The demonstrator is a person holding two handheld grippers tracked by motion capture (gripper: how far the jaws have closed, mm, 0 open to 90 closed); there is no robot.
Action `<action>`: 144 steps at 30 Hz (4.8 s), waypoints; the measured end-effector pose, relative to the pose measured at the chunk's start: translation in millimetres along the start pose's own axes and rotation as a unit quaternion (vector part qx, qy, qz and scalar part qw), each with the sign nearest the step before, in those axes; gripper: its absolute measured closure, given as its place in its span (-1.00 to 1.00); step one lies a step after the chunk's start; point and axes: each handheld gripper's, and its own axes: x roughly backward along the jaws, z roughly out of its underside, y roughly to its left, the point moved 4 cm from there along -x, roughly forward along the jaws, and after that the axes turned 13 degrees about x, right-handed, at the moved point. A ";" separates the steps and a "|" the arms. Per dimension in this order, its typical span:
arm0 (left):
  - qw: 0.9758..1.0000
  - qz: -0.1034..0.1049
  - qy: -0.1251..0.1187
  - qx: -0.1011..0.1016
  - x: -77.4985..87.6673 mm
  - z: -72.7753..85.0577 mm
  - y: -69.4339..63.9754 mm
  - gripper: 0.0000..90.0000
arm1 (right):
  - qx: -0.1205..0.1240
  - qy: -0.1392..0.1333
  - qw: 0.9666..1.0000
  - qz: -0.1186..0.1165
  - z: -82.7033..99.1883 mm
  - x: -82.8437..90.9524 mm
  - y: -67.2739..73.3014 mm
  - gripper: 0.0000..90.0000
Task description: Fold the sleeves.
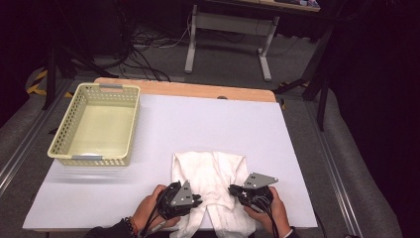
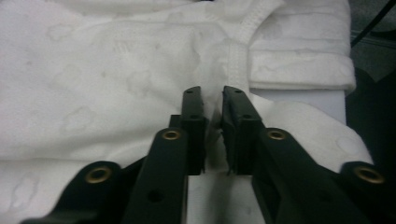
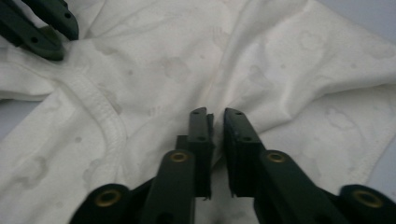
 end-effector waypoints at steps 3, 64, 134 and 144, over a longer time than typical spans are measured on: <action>1.000 0.006 -0.012 0.003 4.8 -0.7 0.6 0.96 | 0.016 0.004 1.000 0.014 -1.1 5.3 -1.0 1.00; 0.976 -0.169 -0.008 0.137 34.0 -89.2 143.1 0.92 | -0.044 -0.035 0.994 0.093 -38.3 -18.4 -114.8 0.88; 0.984 -0.148 -0.045 0.083 96.9 51.7 56.4 0.46 | 0.164 -0.059 0.980 -0.094 -105.0 -57.6 72.4 0.77; 0.985 -0.139 -0.050 0.085 96.7 51.7 56.2 0.41 | 0.159 -0.060 0.980 -0.107 -105.3 -64.9 79.0 0.35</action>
